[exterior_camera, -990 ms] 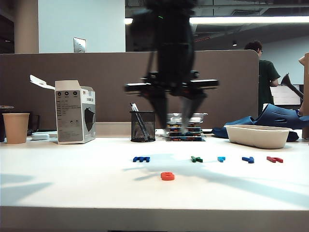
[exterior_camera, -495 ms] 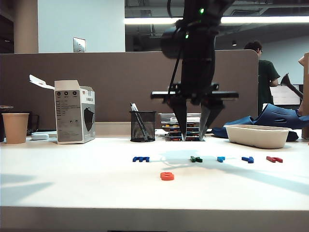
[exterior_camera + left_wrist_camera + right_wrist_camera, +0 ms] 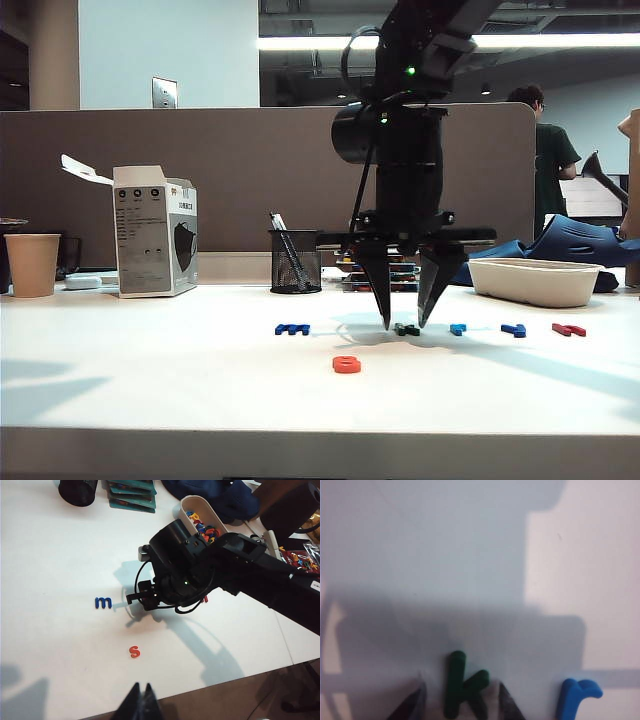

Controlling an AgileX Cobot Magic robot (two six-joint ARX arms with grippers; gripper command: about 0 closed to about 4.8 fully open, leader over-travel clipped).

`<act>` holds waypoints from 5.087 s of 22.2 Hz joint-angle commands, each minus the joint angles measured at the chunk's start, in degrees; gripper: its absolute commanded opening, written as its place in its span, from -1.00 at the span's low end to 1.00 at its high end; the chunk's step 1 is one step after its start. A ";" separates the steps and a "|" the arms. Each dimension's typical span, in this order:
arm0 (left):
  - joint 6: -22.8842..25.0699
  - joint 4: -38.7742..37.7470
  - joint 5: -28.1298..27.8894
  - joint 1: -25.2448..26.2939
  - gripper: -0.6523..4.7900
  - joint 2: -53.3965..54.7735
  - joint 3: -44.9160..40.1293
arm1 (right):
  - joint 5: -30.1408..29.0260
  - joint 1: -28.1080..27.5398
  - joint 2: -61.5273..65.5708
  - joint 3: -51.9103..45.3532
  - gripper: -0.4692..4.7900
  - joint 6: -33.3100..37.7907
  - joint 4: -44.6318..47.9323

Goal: Select the appropriate letters from the row of letter magnets placed on the table to arrange into the word "sky".

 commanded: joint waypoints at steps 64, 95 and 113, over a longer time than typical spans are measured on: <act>0.22 0.55 -0.17 0.09 -0.78 -0.09 0.09 | -6.49 6.56 -1.53 -7.78 -0.62 4.81 -11.08; 0.22 0.55 -0.17 0.09 -0.78 -0.11 0.09 | -8.02 7.52 -6.95 -13.55 -0.51 6.25 -6.03; 0.22 0.55 -0.17 0.09 -0.78 -0.11 0.09 | -6.93 6.84 -7.02 -13.29 -0.01 5.51 -6.88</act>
